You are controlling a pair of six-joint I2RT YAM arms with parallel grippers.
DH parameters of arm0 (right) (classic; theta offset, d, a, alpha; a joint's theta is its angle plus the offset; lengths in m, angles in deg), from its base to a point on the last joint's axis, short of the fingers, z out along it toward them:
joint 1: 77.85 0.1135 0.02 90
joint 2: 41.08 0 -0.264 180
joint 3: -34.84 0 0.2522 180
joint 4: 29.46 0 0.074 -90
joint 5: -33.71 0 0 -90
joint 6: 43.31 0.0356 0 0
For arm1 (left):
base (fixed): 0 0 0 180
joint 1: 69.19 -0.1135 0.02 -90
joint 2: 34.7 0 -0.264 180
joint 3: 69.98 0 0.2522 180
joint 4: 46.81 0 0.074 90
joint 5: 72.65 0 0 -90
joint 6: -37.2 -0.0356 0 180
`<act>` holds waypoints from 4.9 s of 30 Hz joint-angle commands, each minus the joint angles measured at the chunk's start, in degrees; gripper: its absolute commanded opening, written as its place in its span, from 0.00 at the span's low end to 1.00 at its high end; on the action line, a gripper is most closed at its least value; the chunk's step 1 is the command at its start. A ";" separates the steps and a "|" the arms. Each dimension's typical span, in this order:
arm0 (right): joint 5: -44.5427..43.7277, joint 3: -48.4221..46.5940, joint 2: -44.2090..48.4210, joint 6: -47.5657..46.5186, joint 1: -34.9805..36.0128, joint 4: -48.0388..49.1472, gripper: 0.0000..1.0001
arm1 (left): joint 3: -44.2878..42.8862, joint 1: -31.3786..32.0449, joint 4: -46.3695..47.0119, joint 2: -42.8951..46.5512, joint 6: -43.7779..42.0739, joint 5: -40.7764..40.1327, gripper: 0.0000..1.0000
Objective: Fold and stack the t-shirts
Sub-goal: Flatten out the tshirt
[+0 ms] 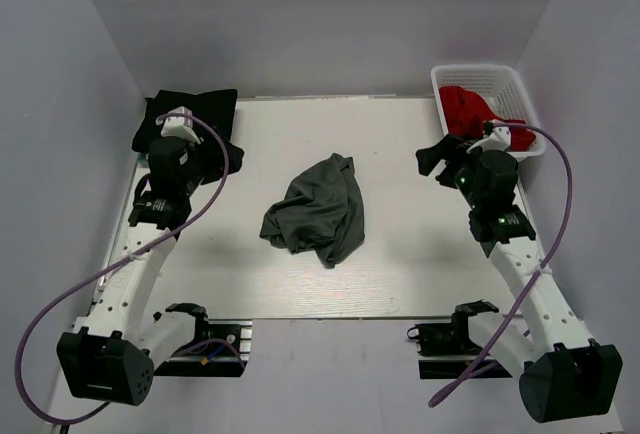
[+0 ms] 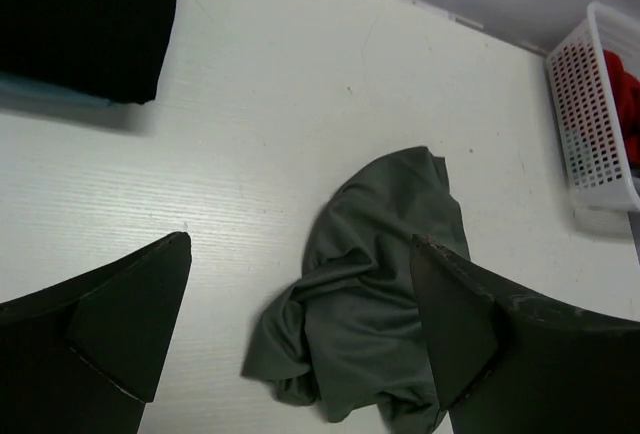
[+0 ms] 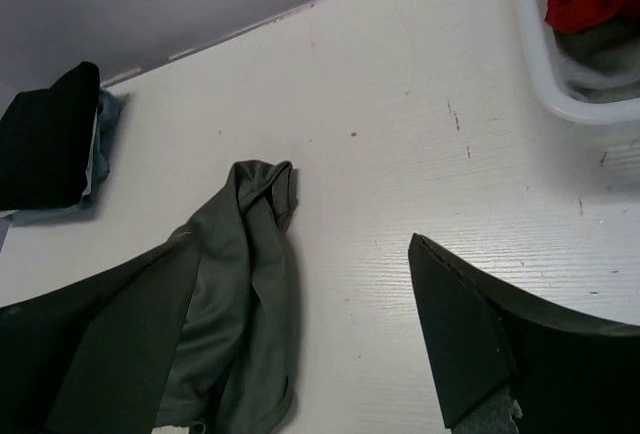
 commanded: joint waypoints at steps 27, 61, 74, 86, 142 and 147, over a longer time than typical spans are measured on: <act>9.59 -38.12 -47.74 -8.31 14.27 -15.21 0.90 | 13.18 7.21 2.59 -26.96 1.62 11.61 0.51; -17.12 -58.08 -55.25 -8.92 22.02 -14.15 0.00 | -10.68 8.88 -1.72 -19.68 2.24 -5.77 0.00; -22.23 -65.98 -36.38 -15.95 18.50 -14.43 0.00 | -46.08 7.74 -15.35 -17.60 -1.37 -22.84 0.00; -15.47 -7.68 -14.81 1.35 18.23 -15.39 0.20 | 2.26 8.27 -15.34 -2.98 12.42 -6.95 0.05; 8.70 1.76 -34.44 1.54 30.42 -17.42 0.90 | -74.08 17.22 -1.91 -90.41 -1.80 25.31 1.00; 17.31 -1.31 -30.11 -3.37 38.53 -12.33 0.90 | -75.69 20.66 6.35 -91.49 -1.10 31.39 1.00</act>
